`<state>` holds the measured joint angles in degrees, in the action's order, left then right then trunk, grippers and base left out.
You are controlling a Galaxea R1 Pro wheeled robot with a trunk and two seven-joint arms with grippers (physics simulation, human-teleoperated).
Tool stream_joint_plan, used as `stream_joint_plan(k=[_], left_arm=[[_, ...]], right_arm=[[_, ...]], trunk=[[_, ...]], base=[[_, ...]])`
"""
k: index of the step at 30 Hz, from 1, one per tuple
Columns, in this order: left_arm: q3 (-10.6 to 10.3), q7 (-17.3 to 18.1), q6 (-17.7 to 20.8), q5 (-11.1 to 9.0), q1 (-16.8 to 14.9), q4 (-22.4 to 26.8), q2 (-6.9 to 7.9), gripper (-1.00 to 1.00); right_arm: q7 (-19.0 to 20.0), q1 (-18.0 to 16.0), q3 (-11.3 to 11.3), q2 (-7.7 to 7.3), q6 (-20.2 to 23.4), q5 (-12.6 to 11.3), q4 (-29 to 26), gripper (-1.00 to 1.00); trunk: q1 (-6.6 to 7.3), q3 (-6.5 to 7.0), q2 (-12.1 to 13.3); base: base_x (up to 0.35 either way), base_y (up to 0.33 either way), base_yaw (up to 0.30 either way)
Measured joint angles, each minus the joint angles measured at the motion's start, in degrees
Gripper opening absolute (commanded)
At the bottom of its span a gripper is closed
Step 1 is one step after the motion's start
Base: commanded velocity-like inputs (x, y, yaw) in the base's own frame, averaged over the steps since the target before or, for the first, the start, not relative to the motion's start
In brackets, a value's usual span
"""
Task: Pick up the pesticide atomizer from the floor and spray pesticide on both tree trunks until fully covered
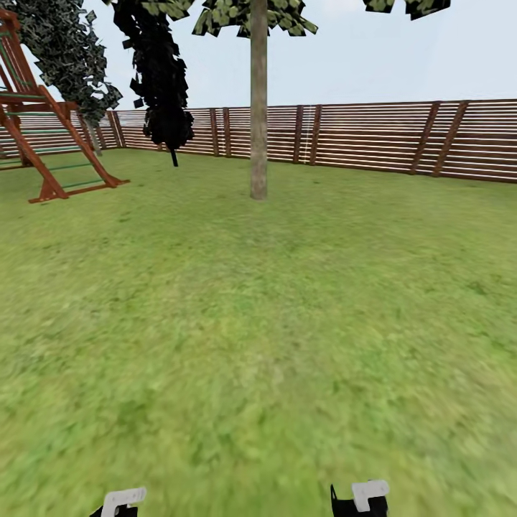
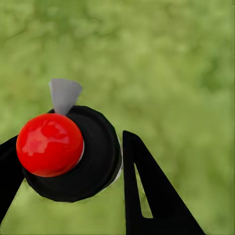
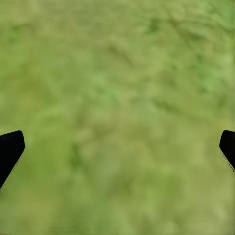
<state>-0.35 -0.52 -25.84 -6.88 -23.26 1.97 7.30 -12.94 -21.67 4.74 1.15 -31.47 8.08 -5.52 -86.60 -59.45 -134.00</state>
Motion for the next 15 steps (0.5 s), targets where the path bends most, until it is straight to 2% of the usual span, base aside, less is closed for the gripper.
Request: stream_joint_plan(k=[15], left_arm=[[0.0,0.02,0.0,0.0,0.0,0.0,0.0,-1.0]], right_arm=[[0.0,0.0,0.0,0.0,0.0,0.04,0.0,1.0]], trunk=[[0.0,0.0,0.0]], base=[[0.339,0.0,0.0]])
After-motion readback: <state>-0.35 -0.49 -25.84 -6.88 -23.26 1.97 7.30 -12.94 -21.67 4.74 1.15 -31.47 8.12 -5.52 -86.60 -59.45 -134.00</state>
